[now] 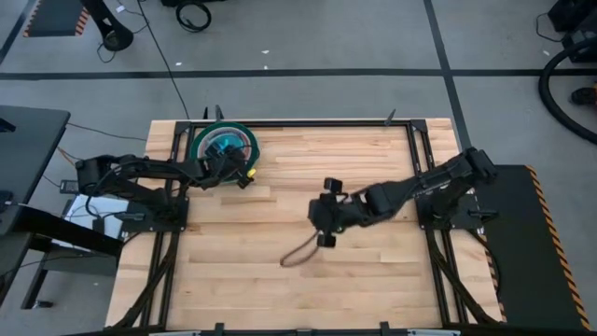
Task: Stack plastic plates
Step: Stack the stacked plates on top of the orange plate, then return to Home Position
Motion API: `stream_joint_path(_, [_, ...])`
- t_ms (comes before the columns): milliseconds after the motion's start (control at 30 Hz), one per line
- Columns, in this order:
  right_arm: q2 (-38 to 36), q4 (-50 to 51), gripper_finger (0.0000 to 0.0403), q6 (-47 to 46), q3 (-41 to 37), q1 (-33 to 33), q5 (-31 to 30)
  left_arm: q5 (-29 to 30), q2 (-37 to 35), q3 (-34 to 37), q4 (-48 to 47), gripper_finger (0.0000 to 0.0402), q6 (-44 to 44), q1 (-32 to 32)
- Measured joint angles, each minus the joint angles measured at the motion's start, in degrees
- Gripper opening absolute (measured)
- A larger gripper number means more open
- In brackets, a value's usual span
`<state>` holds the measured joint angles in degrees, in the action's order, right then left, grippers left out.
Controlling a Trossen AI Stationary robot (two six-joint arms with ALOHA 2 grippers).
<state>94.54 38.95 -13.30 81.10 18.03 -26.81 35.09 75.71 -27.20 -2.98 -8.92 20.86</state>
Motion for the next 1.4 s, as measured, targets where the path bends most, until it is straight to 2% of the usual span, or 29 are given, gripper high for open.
stream_joint_path(133, [0.0,-1.0,0.017,1.4,0.0,-4.2,2.3,-4.4,-1.3,-0.5,-1.5,0.0082,-1.2,-0.1])
stream_joint_path(233, [0.0,-3.5,0.018,5.4,-0.3,-7.2,5.8,-8.9,-2.5,-2.1,-6.7,0.0129,-2.4,-0.2])
stream_joint_path(367, [-0.3,-11.5,0.0181,11.8,-3.8,-11.1,10.0,-9.5,-5.9,-4.4,-15.1,0.0185,-2.7,-1.9])
stream_joint_path(500, [-2.4,-19.2,0.0169,16.4,-8.9,-14.5,12.0,-9.4,-14.5,-4.5,-16.2,0.0208,-2.6,-6.9])
stream_joint_path(700, [-9.4,-27.8,0.0158,16.2,-18.4,-19.3,17.6,-9.7,-28.0,-3.1,-13.7,0.0196,-5.1,-11.8])
stream_joint_path(833, [-16.1,-30.8,0.0157,16.2,-25.6,-19.9,19.0,-13.5,-30.7,3.6,0.3,0.0183,-5.5,-18.0])
stream_joint_path(967, [-24.5,-35.7,0.0156,15.9,-33.9,-19.9,19.1,-13.9,-30.8,8.0,12.6,0.0172,-5.8,-23.2])
stream_joint_path(1100, [-33.7,-35.8,0.0152,15.4,-39.7,-20.0,19.0,-13.9,-32.3,8.1,12.9,0.0157,-2.5,-25.4])
stream_joint_path(1267, [-46.0,-28.2,0.0143,15.8,-41.8,-20.0,16.4,-14.7,-40.7,7.0,7.2,0.0119,2.4,-25.5])
stream_joint_path(1400, [-54.5,-27.4,0.0127,15.5,-44.8,-20.0,16.0,-21.5,-47.1,7.0,6.8,0.0082,7.1,-25.5])
